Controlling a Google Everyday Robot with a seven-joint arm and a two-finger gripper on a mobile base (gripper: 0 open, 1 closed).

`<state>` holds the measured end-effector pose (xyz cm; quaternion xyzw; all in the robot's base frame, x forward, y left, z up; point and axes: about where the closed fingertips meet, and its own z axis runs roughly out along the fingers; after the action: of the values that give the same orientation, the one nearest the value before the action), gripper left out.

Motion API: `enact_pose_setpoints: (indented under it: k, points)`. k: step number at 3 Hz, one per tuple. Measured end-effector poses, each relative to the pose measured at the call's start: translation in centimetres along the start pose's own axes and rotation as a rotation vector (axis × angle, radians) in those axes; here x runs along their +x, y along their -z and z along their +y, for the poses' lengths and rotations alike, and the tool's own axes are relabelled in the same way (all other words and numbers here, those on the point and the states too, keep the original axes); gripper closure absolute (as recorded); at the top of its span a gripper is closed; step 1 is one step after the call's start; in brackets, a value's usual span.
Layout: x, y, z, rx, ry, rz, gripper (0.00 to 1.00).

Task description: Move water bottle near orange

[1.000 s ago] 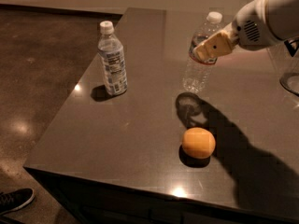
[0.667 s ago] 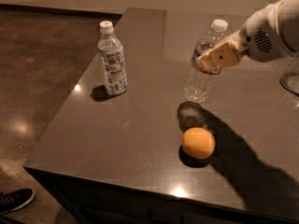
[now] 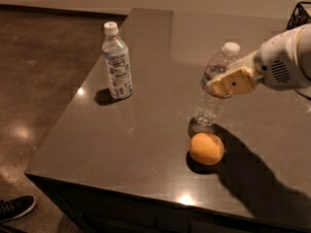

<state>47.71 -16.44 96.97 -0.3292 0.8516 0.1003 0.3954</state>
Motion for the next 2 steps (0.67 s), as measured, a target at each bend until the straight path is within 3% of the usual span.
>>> enact_pose_setpoints:
  k: [1, 2]
  points:
    - [1.09, -0.32, 0.38, 0.000, 0.009, 0.019, 0.84]
    - [1.85, -0.46, 0.51, 0.000, 0.017, 0.033, 0.61]
